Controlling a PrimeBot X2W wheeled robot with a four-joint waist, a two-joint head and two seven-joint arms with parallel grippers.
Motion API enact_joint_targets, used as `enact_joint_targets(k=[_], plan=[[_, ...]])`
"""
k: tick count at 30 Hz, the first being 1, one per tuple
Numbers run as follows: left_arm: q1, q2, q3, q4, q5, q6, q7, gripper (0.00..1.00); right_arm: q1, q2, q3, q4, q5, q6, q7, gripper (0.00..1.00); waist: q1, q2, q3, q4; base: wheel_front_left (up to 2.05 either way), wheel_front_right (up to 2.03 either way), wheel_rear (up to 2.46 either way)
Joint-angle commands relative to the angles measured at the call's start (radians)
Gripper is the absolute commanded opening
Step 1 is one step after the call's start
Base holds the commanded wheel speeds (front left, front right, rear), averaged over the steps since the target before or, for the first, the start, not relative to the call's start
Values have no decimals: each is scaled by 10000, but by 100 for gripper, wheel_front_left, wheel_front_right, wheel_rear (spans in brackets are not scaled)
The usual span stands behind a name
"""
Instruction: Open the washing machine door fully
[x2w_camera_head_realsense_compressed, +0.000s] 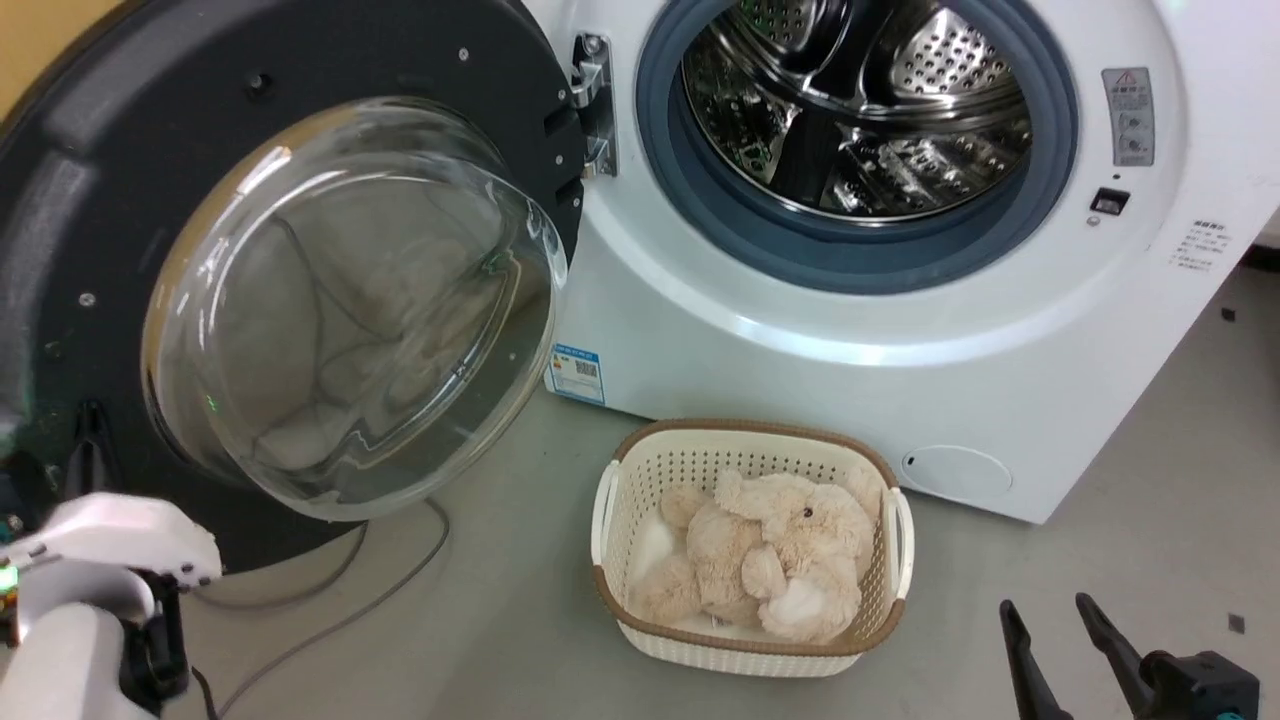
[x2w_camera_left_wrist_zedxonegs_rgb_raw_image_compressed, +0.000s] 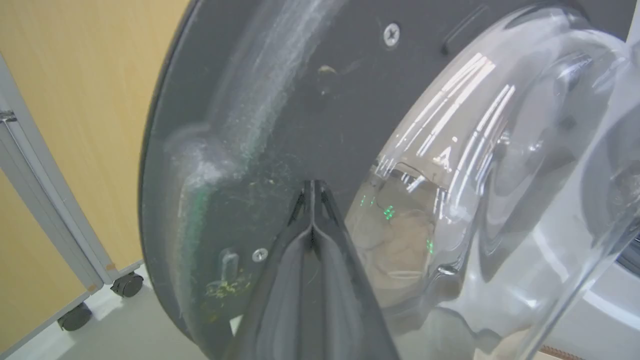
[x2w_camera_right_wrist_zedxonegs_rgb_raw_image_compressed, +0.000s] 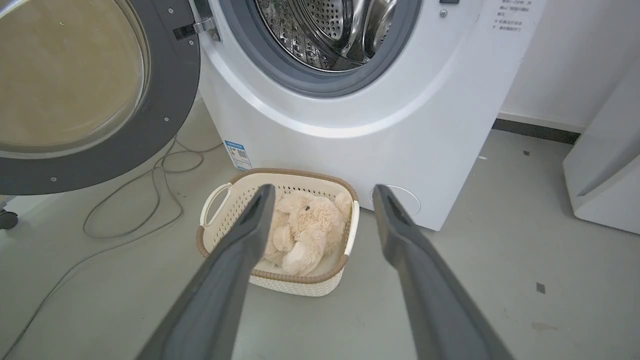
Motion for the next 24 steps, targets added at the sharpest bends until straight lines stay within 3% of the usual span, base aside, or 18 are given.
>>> enact_joint_targets(k=[1, 6, 9, 10, 16, 24], plan=[[320, -137, 145, -145, 148, -42, -52, 0, -77, 30, 25, 50, 98, 4, -39, 100, -1, 0, -126, -11, 0, 0, 0], [1336, -669, 474, -914, 473, -144, -53, 0, -10, 30, 118, 161, 173, 4, -99, 100, -1, 0, -349, -70, 0, 0, 0], [2093, -972, 713, -1606, 678, 2, -54, 91, 12, 30, 170, 218, 189, 4, -137, 100, -1, 0, -477, -137, 0, 0, 0], [2352, -1067, 784, -1841, 740, 38, -54, 100, 23, 30, 178, 234, 200, 4, -154, 100, -1, 0, -515, -152, 0, 0, 0], [3819, -1639, 830, -3192, 1148, 113, -54, 100, 65, 30, 202, 329, 222, 4, -249, 100, -1, 0, -764, -283, 0, 0, 0], [5026, -2344, -182, -4297, 1782, 145, -27, 100, 60, 30, 272, 397, 158, 4, -310, 100, -1, 0, -1012, -722, 0, 0, 0]])
